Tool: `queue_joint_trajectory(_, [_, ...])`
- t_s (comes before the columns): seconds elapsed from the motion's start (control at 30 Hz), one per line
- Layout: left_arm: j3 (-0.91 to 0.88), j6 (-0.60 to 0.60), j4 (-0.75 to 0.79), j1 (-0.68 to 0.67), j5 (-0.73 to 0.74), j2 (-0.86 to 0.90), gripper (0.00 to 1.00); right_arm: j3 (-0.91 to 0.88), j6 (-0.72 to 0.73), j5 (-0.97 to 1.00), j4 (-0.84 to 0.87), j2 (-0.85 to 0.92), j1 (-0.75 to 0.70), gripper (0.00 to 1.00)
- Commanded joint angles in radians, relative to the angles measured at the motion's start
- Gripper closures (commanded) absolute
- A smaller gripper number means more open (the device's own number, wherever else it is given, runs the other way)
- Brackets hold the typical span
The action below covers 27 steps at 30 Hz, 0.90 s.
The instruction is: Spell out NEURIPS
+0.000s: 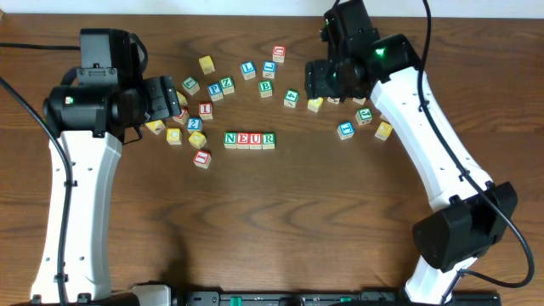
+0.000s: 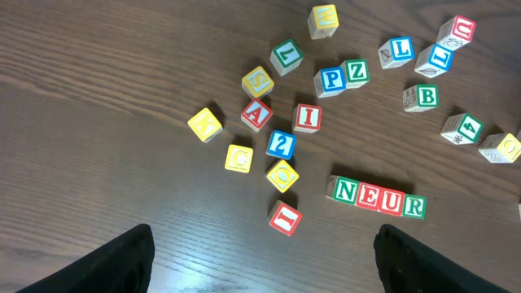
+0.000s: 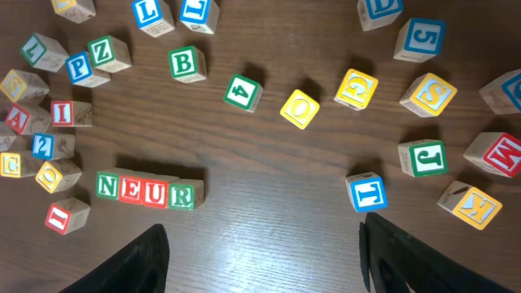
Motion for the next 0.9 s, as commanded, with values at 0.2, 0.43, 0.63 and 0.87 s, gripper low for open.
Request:
queue_joint_trajectory(0.2, [0.012,0.005,0.004,0.004,-0.009,0.018,0.15,0.009,-0.003,0.015,-0.002,0.010,-0.007,0.28])
queue_joint_trajectory(0.43, [0.012,0.005,0.004,0.004,-0.009,0.018,0.15,0.009,0.021,0.016,-0.002,0.010,-0.008,0.28])
queue_joint_trajectory(0.63, [0.012,0.005,0.004,0.004,-0.009,0.021,0.15,0.009,0.036,0.016,-0.002,0.010,-0.008,0.28])
queue_joint_trajectory(0.87, [0.012,0.005,0.005,0.004,-0.009,0.024,0.15,0.009,0.035,0.016,0.000,0.010,-0.009,0.28])
